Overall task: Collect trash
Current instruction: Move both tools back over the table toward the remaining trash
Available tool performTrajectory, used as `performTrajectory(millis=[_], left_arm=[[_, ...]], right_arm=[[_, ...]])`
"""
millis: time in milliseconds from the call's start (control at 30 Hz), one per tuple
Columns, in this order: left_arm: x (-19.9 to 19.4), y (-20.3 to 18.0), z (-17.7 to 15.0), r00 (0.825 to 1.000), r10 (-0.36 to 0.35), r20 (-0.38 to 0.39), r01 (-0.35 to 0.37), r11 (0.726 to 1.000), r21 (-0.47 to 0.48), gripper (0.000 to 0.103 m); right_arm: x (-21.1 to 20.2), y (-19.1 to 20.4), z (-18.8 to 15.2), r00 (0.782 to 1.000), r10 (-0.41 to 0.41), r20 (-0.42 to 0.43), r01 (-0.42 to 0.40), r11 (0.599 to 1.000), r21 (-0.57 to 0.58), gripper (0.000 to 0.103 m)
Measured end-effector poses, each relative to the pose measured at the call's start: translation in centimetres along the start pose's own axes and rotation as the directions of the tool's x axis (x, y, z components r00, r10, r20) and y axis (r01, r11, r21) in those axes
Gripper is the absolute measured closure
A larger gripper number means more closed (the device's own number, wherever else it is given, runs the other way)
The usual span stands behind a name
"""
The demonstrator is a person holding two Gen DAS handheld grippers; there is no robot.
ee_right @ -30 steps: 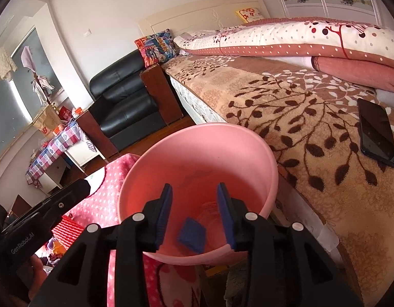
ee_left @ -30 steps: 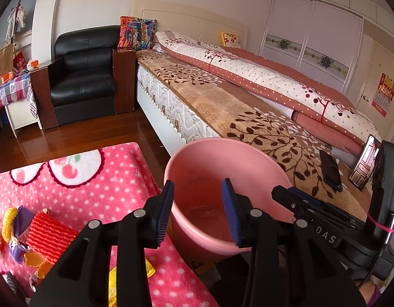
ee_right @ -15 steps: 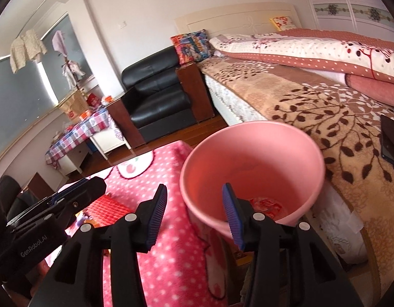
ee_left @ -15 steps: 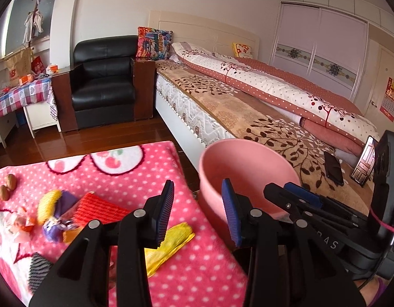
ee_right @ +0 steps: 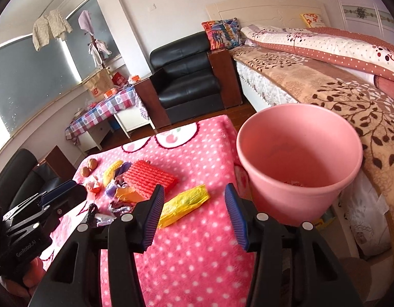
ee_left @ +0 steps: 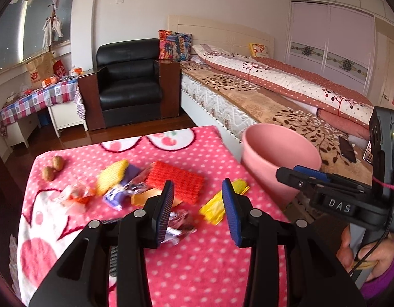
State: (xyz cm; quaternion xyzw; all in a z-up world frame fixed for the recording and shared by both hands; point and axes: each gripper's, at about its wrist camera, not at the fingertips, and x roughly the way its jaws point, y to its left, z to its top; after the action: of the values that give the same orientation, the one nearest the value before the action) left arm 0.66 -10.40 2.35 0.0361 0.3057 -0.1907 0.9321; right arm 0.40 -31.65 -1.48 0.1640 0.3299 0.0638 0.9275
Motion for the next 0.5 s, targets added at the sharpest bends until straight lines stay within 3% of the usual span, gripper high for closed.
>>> performTrajectory(millis=[333, 500], left_arm=[[-2.6, 5.3, -3.0, 0.993, 0.113, -0.036, -0.115, 0.991, -0.068, 0.064], [-4.0, 7.8, -4.9, 0.985, 0.157, -0.065, -0.162, 0.983, -0.085, 0.064]], right_arm=[[0.8, 1.7, -1.6, 0.999, 0.015, -0.048, -0.017, 0.999, -0.032, 0.054], [1.4, 2.7, -2.1, 0.995, 0.064, -0.079, -0.068, 0.996, -0.055, 0.054]])
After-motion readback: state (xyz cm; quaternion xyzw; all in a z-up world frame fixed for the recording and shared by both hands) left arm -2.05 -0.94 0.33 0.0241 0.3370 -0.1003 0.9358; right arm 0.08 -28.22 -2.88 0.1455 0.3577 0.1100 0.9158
